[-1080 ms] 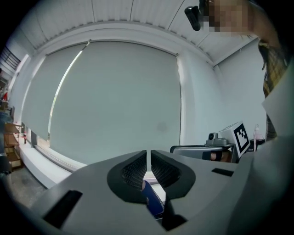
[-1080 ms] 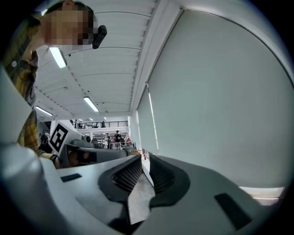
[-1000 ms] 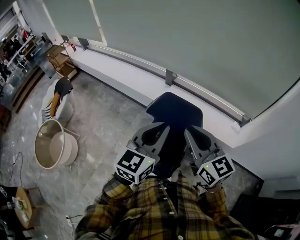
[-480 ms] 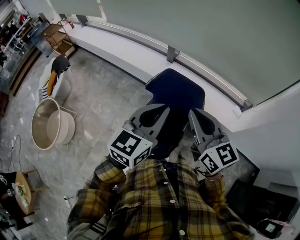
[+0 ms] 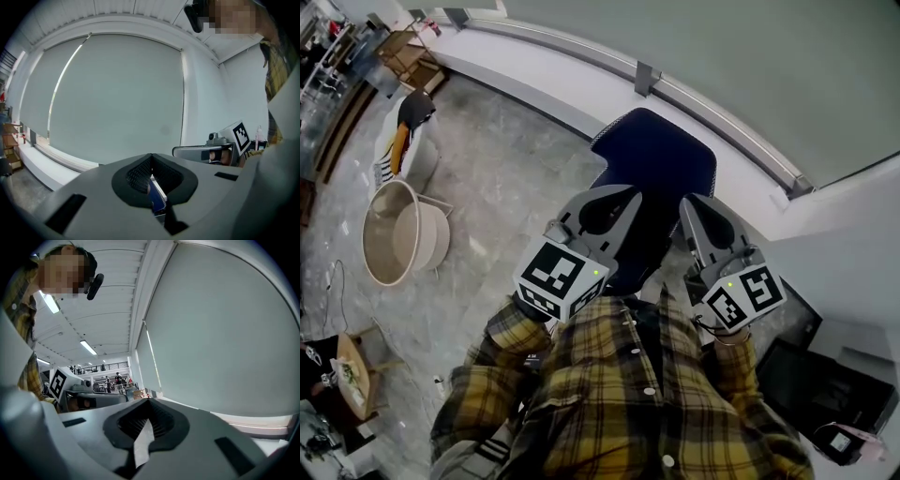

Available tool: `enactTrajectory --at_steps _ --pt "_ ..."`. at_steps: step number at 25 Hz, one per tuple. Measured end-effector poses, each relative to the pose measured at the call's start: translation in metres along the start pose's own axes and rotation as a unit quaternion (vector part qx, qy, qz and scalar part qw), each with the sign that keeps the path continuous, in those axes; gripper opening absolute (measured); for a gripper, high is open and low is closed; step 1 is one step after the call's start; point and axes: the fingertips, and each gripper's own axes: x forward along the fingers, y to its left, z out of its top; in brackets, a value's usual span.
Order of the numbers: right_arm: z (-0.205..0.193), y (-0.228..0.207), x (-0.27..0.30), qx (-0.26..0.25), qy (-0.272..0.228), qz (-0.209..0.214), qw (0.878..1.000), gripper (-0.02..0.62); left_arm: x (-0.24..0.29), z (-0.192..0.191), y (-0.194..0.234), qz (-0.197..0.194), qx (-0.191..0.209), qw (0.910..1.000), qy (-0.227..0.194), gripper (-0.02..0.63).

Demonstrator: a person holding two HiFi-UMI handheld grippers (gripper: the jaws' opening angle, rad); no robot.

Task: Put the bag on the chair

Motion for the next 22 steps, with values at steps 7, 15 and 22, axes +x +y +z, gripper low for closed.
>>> enactTrajectory --at_steps 7,15,22 --pt "0.002 -0.006 0.002 0.015 -0.006 -0.006 1.000 0.017 0.003 -0.001 0.002 0.001 -0.003 1.0000 0.006 0.018" --pt "-0.004 -0.005 0.007 -0.002 0.009 0.007 1.000 0.017 0.011 -0.006 0.005 0.002 0.013 0.9998 0.017 0.018" --pt "-0.011 0.000 0.008 -0.007 0.028 0.003 1.000 0.015 0.005 -0.004 0.005 0.000 0.008 0.9999 0.012 0.018"
